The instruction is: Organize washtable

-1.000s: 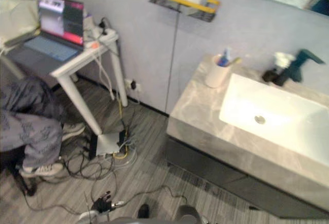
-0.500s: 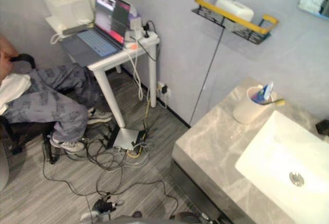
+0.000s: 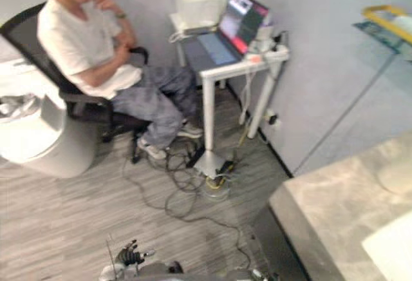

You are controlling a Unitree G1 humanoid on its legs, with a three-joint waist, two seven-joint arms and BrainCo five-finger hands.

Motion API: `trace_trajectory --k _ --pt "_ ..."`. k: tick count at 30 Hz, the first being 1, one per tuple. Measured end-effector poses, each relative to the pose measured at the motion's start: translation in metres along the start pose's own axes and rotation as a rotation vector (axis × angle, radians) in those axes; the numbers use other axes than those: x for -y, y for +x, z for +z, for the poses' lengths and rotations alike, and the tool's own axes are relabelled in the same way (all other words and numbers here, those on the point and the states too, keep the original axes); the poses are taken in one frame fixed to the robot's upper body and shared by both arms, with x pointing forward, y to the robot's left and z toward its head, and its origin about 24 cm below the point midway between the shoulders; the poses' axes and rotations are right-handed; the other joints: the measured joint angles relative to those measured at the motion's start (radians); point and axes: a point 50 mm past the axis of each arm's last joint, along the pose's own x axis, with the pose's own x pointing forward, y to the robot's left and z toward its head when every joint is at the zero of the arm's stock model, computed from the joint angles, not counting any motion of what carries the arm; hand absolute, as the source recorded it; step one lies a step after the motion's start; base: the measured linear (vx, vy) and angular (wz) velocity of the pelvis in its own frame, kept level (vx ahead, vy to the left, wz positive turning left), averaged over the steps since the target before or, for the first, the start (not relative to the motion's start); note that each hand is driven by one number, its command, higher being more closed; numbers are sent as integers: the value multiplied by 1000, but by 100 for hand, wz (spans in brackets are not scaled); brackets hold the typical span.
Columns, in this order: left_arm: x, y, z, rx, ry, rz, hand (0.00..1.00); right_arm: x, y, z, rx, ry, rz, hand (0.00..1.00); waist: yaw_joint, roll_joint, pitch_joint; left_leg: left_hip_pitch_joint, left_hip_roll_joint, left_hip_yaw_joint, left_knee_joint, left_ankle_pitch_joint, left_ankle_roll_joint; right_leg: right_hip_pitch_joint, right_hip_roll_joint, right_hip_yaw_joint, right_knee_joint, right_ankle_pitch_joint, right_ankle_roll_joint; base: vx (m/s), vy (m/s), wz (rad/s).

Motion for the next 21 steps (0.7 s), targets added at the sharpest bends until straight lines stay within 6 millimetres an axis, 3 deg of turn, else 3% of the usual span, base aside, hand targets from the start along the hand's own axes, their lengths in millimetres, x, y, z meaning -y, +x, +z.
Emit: trace_trajectory --k 3,6,7,9,10,14,21 --pt "-4 1 3 4 15 6 0 -6 -1 -10 -31 76 -6 0 1 -31 -6 4 -86 -49 -126 66 22 -1 -3 11 -53 16 -8 -20 190 88" --pt "-4 0 0 -18 41 1 0 -6 -2 -15 -47 160 -26 0 -1 -51 -16 42 -169 -72 -284 169 -3 36 -37 -69 -77 40 27 -76 76 108" --pt "-3 0 -1 -25 50 -11 0 -6 -1 -13 -45 170 -27 0 -4 -49 -17 59 -188 -75 -347 207 -10 45 -43 -103 -77 41 26 -143 17 85" --pt "2 0 -4 -35 51 -30 0 -4 0 -10 -40 169 -30 0 -4 -20 -15 78 -196 -86 -434 239 21 46 -40 -152 -67 41 26 -157 7 78" --pt "2 0 -2 -31 47 -32 0 -6 1 -7 -36 166 -27 0 -5 -19 -10 71 -198 -97 -437 229 12 52 -37 -174 -64 42 29 -184 -19 64" --pt "2 0 -5 -47 43 -47 0 -8 2 -5 -35 153 -20 0 -16 -28 -5 87 -185 3 -438 202 37 90 -35 -237 -78 43 31 -108 -18 53" --pt "1 0 -3 -47 78 -64 0 -11 2 -4 -39 145 -8 0 -20 -34 -6 96 -218 -36 -438 201 40 106 -63 -264 -58 40 33 -9 -3 15"
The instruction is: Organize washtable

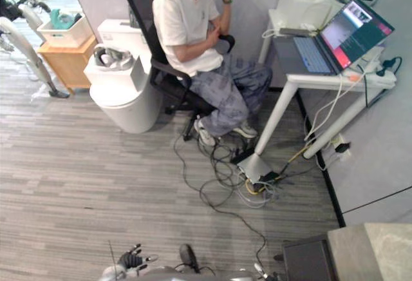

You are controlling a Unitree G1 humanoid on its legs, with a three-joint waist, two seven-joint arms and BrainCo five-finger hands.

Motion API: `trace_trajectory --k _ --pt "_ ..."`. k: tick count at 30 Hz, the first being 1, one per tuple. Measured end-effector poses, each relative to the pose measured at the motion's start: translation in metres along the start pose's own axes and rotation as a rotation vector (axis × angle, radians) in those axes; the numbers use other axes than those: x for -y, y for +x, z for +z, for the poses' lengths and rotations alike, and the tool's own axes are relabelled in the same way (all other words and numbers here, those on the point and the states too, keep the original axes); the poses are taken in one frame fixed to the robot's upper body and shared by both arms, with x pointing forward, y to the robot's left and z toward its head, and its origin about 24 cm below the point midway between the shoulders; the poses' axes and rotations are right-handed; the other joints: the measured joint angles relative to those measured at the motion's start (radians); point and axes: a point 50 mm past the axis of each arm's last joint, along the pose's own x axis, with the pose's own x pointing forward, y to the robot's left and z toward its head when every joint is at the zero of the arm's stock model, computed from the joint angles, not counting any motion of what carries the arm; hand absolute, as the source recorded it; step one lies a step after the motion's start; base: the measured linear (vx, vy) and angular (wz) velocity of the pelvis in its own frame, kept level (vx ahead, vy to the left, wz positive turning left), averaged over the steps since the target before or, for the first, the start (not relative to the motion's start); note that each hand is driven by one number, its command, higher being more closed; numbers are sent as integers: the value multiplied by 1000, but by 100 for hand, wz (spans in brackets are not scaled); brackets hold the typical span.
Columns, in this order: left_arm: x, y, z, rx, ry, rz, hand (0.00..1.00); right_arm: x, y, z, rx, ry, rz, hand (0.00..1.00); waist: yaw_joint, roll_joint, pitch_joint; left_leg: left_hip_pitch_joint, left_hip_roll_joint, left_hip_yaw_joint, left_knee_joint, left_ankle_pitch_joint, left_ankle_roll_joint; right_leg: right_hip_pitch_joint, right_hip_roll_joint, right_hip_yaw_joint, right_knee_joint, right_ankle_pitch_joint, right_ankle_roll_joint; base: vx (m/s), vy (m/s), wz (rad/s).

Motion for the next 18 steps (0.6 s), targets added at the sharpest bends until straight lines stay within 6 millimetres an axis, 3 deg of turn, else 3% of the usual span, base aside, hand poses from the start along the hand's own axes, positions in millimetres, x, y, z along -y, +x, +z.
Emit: trace_trajectory --k 2,5,6,7,8,11,12,13,14,15,16,18 --pt "0 0 2 2 24 -7 0 -1 0 -1 -4 -25 5 0 0 -9 6 14 -25 -40 0 -13 19 22 -24 -26 35 -12 -19 115 -12 48" --pt "3 1 3 2 71 -27 0 0 -1 -1 -3 -32 7 0 -4 -16 12 40 -59 -132 0 -23 38 14 -97 16 233 -12 -41 134 21 90" --pt "5 1 4 0 98 -36 0 2 -1 0 5 -35 5 0 -3 -2 11 68 -61 -201 5 -17 41 -43 -104 166 379 -19 -73 176 22 111" --pt "5 2 5 -2 107 -39 0 2 -1 1 11 -38 9 0 -3 1 13 72 -60 -225 7 -16 41 -70 -88 241 425 -38 -78 255 27 141" --pt "6 2 5 -7 127 -42 0 0 -2 2 22 -37 16 0 -2 -3 12 78 -59 -278 8 -7 49 -119 -48 378 492 -78 -66 170 3 103" --pt "5 2 5 -14 134 -41 0 -5 -2 2 31 -29 31 0 -3 -2 11 88 -61 -402 8 2 45 -198 45 617 498 -129 -26 168 1 126" --pt "5 2 5 -15 132 -41 0 -3 -2 3 35 -30 29 0 -5 0 11 85 -59 -418 7 -17 34 -205 70 659 480 -130 -23 99 -1 127" --pt "2 3 7 -21 135 -31 0 -7 -3 -5 13 -21 43 0 -2 -35 9 64 -48 -334 74 -122 17 -209 78 780 401 -137 -22 114 -51 136" --pt "-7 4 11 -15 120 -8 0 -11 -4 -10 12 3 50 0 -4 -40 -2 -26 12 -268 264 -173 133 -212 75 858 337 -160 39 138 -114 139" --pt "-7 4 12 -14 104 -3 0 -6 -4 -8 12 -8 43 0 -4 -47 7 -39 2 -274 304 -182 73 -205 62 900 306 -166 83 195 -226 132" --pt "-7 4 11 -20 99 -1 0 -6 -4 -13 -19 -19 39 0 2 -58 -1 -27 -19 -310 313 -180 65 -191 43 932 263 -164 88 130 -226 110" --pt "-7 3 7 -25 73 4 0 -4 -4 -13 -23 -39 42 0 3 -54 -11 -23 -36 -357 307 -177 61 -204 44 891 248 -154 71 65 -159 91"
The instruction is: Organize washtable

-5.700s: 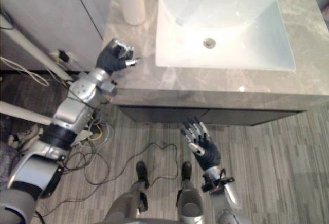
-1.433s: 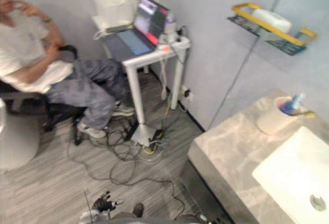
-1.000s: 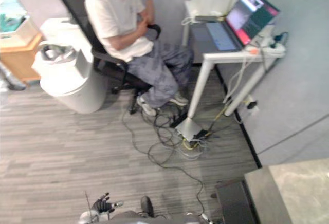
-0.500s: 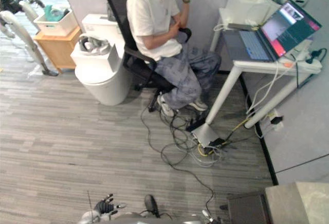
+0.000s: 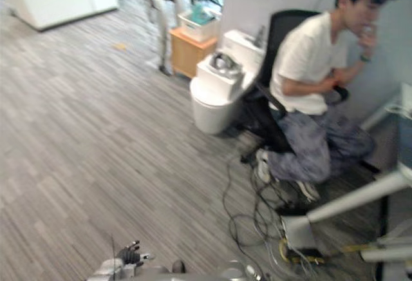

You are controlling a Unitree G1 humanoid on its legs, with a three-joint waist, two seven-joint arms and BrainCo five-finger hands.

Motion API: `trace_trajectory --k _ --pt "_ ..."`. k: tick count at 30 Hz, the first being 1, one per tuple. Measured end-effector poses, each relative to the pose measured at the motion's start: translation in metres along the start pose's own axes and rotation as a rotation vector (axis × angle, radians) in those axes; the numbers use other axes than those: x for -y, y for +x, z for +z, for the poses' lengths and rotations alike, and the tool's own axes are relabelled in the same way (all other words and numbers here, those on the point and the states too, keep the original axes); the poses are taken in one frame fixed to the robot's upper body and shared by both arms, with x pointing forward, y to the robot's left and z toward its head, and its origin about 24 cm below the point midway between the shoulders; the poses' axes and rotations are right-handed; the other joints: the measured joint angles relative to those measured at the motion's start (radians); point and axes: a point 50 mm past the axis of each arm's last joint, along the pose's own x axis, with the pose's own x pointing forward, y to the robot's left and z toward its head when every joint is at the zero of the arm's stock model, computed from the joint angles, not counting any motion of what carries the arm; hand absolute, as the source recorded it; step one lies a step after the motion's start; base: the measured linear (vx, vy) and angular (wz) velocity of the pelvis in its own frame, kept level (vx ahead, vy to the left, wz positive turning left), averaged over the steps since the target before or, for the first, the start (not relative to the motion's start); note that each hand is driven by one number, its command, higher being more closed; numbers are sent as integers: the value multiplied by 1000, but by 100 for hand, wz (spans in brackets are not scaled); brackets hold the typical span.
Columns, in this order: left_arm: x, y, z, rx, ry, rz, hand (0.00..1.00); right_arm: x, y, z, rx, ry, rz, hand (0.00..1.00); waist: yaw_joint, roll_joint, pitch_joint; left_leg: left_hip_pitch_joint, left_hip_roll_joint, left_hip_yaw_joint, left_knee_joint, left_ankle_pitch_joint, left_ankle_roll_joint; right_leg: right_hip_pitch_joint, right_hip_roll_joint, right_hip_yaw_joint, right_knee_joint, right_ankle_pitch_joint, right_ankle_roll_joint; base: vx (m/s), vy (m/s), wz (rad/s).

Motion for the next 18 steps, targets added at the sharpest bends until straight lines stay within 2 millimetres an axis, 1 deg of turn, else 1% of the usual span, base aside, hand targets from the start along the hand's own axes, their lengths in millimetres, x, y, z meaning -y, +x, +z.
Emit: trace_trajectory --k 1,2,3,4,6,7,8,9,11,12,13,15,16,18 --pt "0 0 -2 -4 -5 0 0 1 0 -1 -7 -14 1 0 3 5 -12 2 -3 -24 -15 9 -13 -15 11 -34 -28 16 -26 48 -157 65" --pt "1 -1 -3 -5 -11 -1 0 3 0 0 -8 -30 0 0 15 9 -19 2 -2 -49 -30 20 -31 -27 31 -58 -61 43 -57 54 -176 58" --pt "1 -1 -4 -5 -15 0 0 3 0 0 -10 -35 -1 0 17 9 -24 0 -2 -58 -34 26 -38 -31 39 -71 -78 62 -71 46 -204 47" --pt "0 -1 -5 -4 -28 4 0 4 0 -2 -19 -45 -3 0 23 6 -31 -5 -3 -77 -41 33 -47 -30 54 -93 -118 126 -91 41 -233 42" --pt "1 -2 -7 -9 -50 4 0 5 0 -3 -29 -63 -2 0 20 9 -41 -8 10 -114 -51 47 -68 -9 69 -139 -153 131 -106 24 -248 48" --pt "2 -2 -8 -11 -63 4 0 7 0 -2 -27 -68 -6 0 19 17 -41 -10 20 -142 -59 58 -84 -2 79 -167 -162 135 -111 -3 -209 52" --pt "3 -2 -9 -12 -71 3 0 8 0 -1 -25 -69 -10 0 18 21 -40 -10 25 -158 -64 63 -91 5 83 -185 -166 138 -116 -23 -242 70" --pt "3 -2 -9 -11 -94 5 0 9 0 -1 -24 -71 -16 0 20 23 -38 -7 39 -190 -77 74 -108 16 93 -224 -171 145 -127 -49 -199 66" --pt "1 -2 -11 -15 -117 14 0 10 0 -1 -22 -71 -21 0 19 21 -36 -4 53 -195 -92 75 -117 31 99 -263 -177 147 -130 -78 -156 67" --pt "1 -2 -11 -16 -119 16 0 11 -1 -1 -22 -71 -24 0 17 21 -32 -3 69 -173 -101 81 -128 49 98 -300 -187 149 -133 -103 -91 86" --pt "1 -2 -11 -15 -119 17 0 12 -1 0 -21 -74 -26 0 16 24 -29 -5 77 -149 -104 82 -131 63 91 -335 -192 149 -133 -151 -63 90" --pt "4 -2 -11 -15 -122 14 0 13 -1 1 -19 -80 -28 0 19 31 -25 -2 80 -128 -125 90 -133 76 81 -372 -203 148 -134 -148 3 77" --pt "4 -2 -11 -14 -123 17 0 12 0 1 -20 -99 -25 0 21 36 -21 -4 80 -106 -148 93 -133 77 69 -398 -205 147 -133 -116 55 82" --pt "4 -2 -10 -12 -128 21 0 12 0 3 -18 -111 -28 0 23 36 -22 -8 88 -36 -185 92 -132 79 53 -433 -230 160 -127 -86 76 62"
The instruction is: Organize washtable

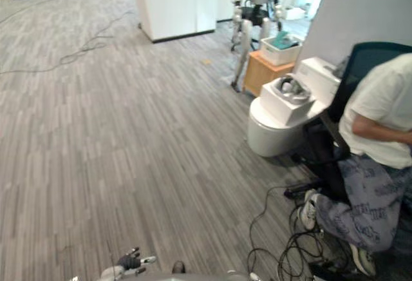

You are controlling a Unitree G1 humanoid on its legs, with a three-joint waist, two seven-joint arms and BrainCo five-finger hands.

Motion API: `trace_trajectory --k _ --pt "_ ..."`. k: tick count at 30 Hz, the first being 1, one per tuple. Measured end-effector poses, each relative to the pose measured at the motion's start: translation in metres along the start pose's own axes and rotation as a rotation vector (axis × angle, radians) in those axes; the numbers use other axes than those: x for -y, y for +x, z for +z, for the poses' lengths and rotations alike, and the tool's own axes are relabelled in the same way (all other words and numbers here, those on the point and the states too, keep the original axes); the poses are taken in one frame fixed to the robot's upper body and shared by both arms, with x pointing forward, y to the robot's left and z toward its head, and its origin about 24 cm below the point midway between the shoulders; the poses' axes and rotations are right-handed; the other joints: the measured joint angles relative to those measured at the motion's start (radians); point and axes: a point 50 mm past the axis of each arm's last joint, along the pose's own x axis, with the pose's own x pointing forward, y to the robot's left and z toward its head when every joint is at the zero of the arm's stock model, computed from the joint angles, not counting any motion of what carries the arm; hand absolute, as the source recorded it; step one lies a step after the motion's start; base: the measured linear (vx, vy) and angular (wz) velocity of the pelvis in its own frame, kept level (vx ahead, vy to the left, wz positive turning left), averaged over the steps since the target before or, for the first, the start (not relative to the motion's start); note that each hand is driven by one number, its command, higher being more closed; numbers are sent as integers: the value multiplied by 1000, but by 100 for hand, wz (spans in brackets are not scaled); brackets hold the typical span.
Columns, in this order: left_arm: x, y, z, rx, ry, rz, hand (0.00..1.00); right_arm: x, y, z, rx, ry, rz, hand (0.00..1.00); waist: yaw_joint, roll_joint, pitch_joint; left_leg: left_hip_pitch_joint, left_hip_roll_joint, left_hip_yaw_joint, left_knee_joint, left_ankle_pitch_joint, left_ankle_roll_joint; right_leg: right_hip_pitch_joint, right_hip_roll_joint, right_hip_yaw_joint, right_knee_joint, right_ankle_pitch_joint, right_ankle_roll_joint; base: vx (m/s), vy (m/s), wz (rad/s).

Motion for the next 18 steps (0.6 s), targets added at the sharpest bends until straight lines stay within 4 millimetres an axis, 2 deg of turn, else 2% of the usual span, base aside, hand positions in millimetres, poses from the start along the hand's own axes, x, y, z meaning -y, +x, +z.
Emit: trace_trajectory --k 1,3,4,5,6,7,8,9,10,11,12,13,15,17,18 --pt "-1 0 0 4 -19 6 0 -1 1 2 3 -2 -5 0 0 -4 -2 -3 8 65 -19 -5 8 0 -11 -29 -24 18 -5 -53 120 50" --pt "-6 0 4 18 -66 27 0 -4 2 6 13 1 -1 0 -6 -10 14 -51 43 219 93 -25 46 -6 -44 -73 -21 40 5 -33 174 54" --pt "-5 0 5 27 -98 28 0 -3 3 12 31 0 -2 0 -6 12 33 -77 115 328 255 -21 66 -7 -50 -101 26 27 13 0 156 68" --pt "0 0 3 22 -104 16 0 2 3 20 49 -12 -13 0 -9 44 35 -94 114 312 280 -56 80 -16 -45 -109 67 -10 31 -23 182 77" --pt "0 0 3 22 -101 15 0 2 3 19 42 -11 -12 0 -9 52 36 -104 95 286 262 -44 83 -24 -44 -99 62 -17 29 -71 117 115" --pt "1 1 4 19 -96 8 0 0 3 15 29 -6 -7 0 -30 26 24 -86 48 241 137 -13 75 -21 -32 -90 -5 11 -24 -57 143 143" --pt "-12 0 8 26 -93 28 0 -10 3 6 10 21 11 0 -26 -16 22 -97 52 343 228 -74 101 -8 -81 -135 -54 68 29 -30 83 135" --pt "-15 0 8 29 -106 38 0 -10 3 6 12 41 7 0 -21 -16 24 -100 91 377 320 -112 94 -1 -87 -154 -43 70 33 43 106 112" --pt "-12 -1 -1 3 -122 38 0 -4 3 10 23 59 -7 0 -29 17 28 -60 142 372 312 -143 19 13 -78 -186 -28 67 40 23 161 82" --pt "-11 -2 -3 0 -131 35 0 -4 4 14 34 78 -14 0 -28 12 29 -31 91 345 245 -124 32 16 -100 -196 -29 64 49 21 223 88" --pt "-11 -2 -4 1 -121 36 0 -2 3 11 23 86 -18 0 -24 16 25 -2 46 329 155 -75 48 17 -114 -199 -52 75 43 -13 196 55" --pt "-11 -2 -5 -3 -119 37 0 -3 3 10 21 86 -18 0 -24 13 20 2 36 324 134 -63 52 18 -116 -201 -59 77 45 -18 113 49" --pt "-10 -3 -9 -16 -106 31 0 -4 3 9 18 92 -15 0 -29 4 6 35 -8 288 12 7 64 29 -124 -209 -81 101 47 -53 62 49" --pt "-10 -3 -11 -23 -97 25 0 -5 3 8 18 93 -14 0 -29 10 5 75 -26 261 -114 81 66 24 -121 -217 -79 114 57 -130 17 44" --pt "-10 -3 -10 -19 -87 17 0 -6 3 8 18 96 -12 0 -29 6 6 65 -29 239 -123 93 71 20 -121 -238 -78 114 58 -132 -36 41"
